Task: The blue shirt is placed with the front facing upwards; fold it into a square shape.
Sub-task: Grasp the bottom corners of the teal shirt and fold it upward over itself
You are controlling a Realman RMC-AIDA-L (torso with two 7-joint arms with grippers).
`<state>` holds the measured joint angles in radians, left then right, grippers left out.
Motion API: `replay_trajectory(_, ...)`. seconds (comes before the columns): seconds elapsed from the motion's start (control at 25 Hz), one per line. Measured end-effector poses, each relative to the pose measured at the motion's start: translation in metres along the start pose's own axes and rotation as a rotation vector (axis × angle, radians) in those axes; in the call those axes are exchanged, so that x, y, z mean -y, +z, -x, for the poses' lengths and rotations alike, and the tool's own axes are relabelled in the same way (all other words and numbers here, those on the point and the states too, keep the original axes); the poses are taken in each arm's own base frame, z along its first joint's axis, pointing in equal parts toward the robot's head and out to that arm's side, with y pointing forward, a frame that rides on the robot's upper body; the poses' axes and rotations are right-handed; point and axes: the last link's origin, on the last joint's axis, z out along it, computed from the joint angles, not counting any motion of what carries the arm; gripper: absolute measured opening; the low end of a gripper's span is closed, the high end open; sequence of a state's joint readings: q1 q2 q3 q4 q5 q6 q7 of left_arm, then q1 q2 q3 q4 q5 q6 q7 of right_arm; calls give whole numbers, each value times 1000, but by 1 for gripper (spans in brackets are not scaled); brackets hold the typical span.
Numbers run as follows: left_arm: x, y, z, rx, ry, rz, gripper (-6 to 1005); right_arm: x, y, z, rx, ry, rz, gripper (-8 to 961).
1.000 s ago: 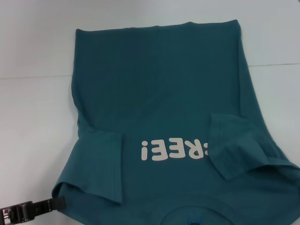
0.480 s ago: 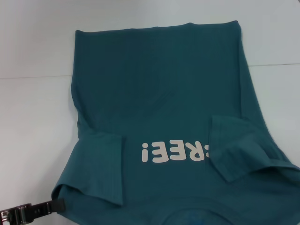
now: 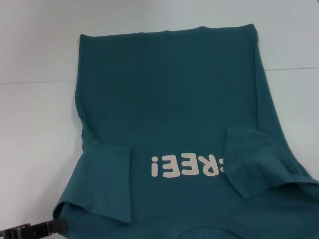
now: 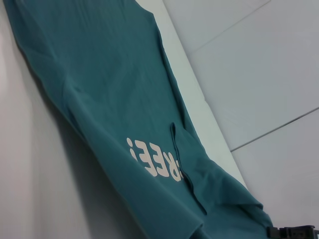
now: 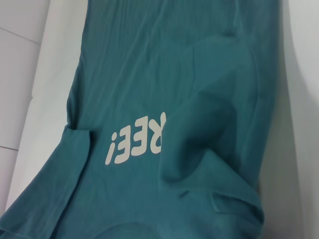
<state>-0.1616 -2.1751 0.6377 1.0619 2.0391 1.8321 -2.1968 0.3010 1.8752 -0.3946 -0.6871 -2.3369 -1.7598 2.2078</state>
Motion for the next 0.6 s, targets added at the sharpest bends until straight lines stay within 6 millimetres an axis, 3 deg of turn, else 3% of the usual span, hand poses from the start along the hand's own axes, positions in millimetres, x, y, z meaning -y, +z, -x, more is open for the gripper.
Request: replay_trajectory(0.6, -1, -6, 11, 10, -16, 18, 52, 4, -6, -11, 6, 28, 6, 112)
